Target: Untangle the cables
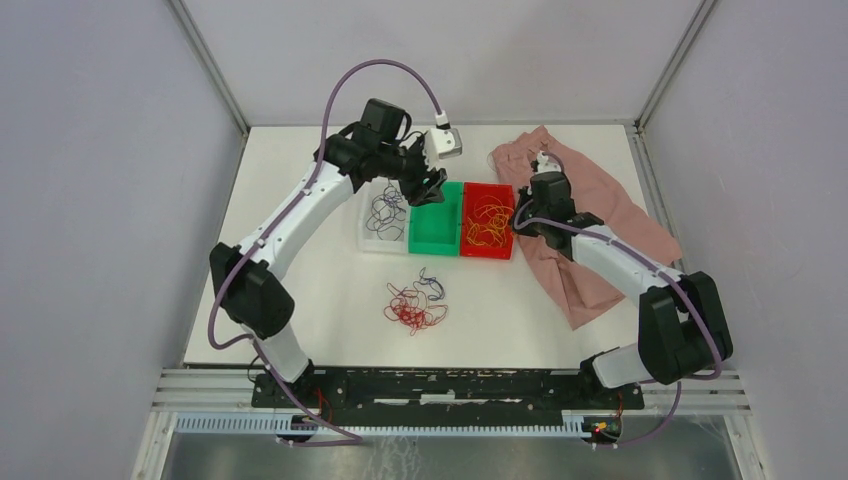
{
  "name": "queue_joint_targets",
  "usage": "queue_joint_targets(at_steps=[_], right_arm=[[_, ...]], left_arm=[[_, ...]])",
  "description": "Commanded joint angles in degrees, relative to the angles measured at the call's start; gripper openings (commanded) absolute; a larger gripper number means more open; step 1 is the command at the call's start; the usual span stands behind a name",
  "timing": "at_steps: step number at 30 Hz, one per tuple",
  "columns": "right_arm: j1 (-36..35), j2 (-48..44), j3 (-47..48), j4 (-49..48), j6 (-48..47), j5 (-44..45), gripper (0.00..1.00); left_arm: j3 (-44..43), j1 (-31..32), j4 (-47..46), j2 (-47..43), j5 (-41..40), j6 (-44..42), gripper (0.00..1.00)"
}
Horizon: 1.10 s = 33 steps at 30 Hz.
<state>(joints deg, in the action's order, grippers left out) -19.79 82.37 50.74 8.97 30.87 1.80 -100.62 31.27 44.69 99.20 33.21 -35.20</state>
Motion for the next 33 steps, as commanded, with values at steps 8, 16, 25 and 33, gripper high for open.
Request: queue_joint_targets(at_steps=[8, 16, 25, 33], right_arm=[[-5.58, 5.4, 10.7, 2.93, -4.38, 5.22, 0.0], [-6.78, 15.58, 14.12, 1.09, -2.92, 5.62, 0.0], [-7.53, 22.85, 17.35, 2.07, -4.23, 7.06, 0.04], [-9.3, 11.28, 16.79, 4.12, -5.85, 9.43, 0.44]], left_arm=[[3.35, -2.6, -3.08, -5.34, 3.23, 2.23, 0.64], [12.73, -3.03, -2.29, -8.72, 3.87, -0.5, 0.64], [15.79, -4.5, 2.69, -11.74, 2.3, -3.09, 0.64], [19.37, -6.3, 4.46, -13.52, 2.69, -4.09, 0.64]])
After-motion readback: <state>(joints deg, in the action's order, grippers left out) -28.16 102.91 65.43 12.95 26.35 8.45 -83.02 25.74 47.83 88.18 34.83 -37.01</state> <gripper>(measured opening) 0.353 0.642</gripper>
